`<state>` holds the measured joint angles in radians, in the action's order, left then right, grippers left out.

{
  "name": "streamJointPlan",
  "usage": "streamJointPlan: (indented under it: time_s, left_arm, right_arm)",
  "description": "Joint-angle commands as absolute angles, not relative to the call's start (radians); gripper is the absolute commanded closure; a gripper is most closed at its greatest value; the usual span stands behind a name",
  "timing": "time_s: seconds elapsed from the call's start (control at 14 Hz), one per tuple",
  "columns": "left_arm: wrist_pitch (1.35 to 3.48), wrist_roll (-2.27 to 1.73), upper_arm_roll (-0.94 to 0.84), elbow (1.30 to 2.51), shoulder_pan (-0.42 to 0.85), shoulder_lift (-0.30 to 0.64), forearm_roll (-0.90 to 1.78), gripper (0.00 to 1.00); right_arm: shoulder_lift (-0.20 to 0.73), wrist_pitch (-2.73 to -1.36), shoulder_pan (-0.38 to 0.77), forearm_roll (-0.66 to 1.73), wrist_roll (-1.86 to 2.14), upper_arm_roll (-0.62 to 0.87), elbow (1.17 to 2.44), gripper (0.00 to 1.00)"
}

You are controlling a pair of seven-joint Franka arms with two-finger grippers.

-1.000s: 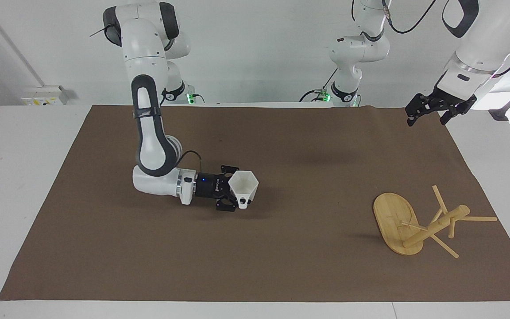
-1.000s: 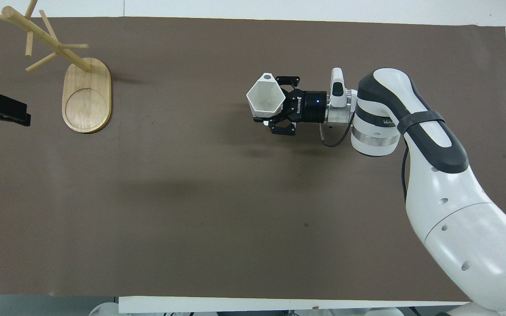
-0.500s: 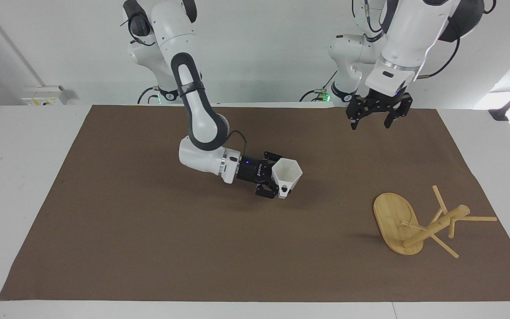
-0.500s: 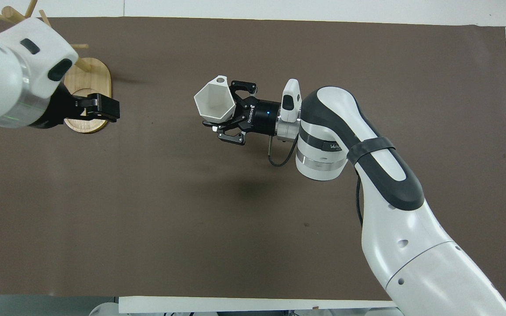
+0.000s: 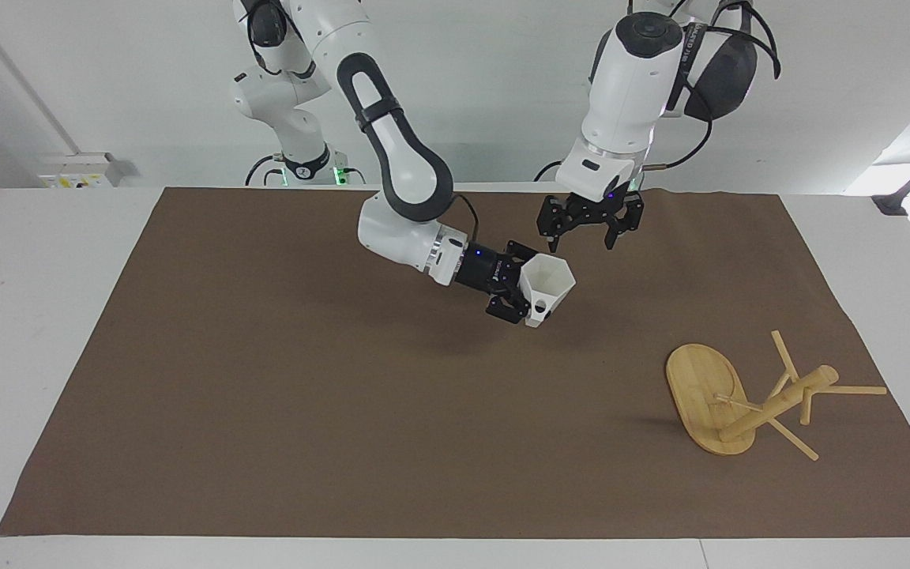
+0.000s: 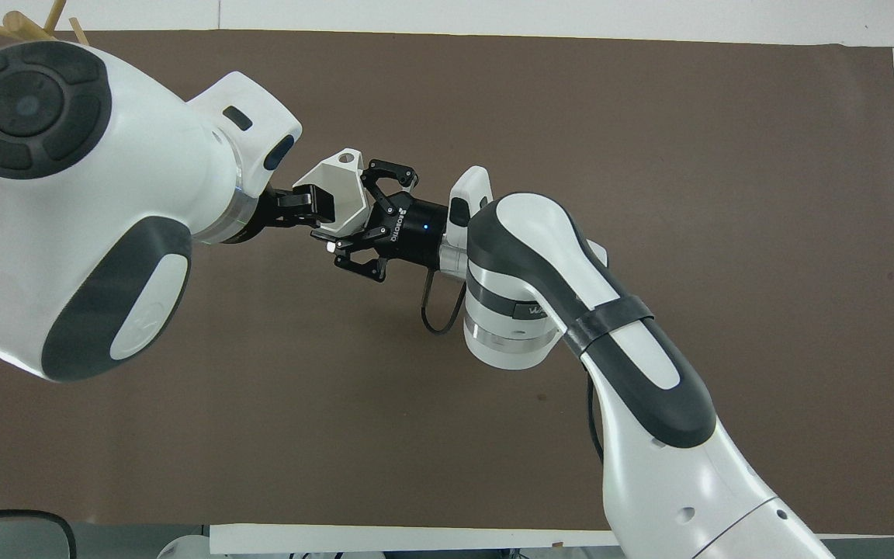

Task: Hang cup on rack
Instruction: 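Grasp the cup with the left gripper and open the right gripper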

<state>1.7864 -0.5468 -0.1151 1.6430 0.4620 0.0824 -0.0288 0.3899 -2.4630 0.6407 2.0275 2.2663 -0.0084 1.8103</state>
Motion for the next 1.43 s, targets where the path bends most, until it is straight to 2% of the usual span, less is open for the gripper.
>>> streamJointPlan:
  time_s: [0.0,0.29,0.57,0.86,0.93,1.07,1.21,1.36]
  left_arm:
    - [1.807,-0.561,-0.1,1.624,0.48,0.12,-0.034,0.0]
    - [1.833,-0.561,-0.1,1.626,0.477,0.124,-0.035,0.02]
    - [1.887,-0.561,-0.1,1.634,0.476,0.167,-0.038,0.18]
    - [1.904,-0.563,-0.098,1.634,0.471,0.186,-0.038,0.46]
    - [1.908,-0.563,-0.098,1.635,0.471,0.189,-0.043,0.56]
    - [1.924,-0.561,-0.098,1.635,0.466,0.192,-0.06,0.86]
    - [1.945,-0.561,-0.097,1.634,0.465,0.195,-0.061,0.97]
    - [1.951,-0.563,-0.094,1.634,0.465,0.195,-0.061,1.0]
  right_arm:
    - [0.367,-2.467,0.634,2.051,2.255,-0.011,1.839,0.87]
    - [0.365,-2.468,0.635,2.051,2.256,-0.011,1.844,0.87]
    - [0.365,-2.48,0.635,2.049,2.256,-0.011,1.845,0.87]
    - [0.365,-2.479,0.634,2.051,2.256,-0.011,1.845,0.87]
    - [0.365,-2.48,0.635,2.051,2.256,-0.011,1.845,0.87]
    - [0.367,-2.48,0.634,2.051,2.256,-0.011,1.845,0.87]
    - [0.367,-2.48,0.634,2.051,2.256,-0.011,1.845,0.87]
    - [0.367,-2.482,0.634,2.051,2.255,-0.011,1.845,0.87]
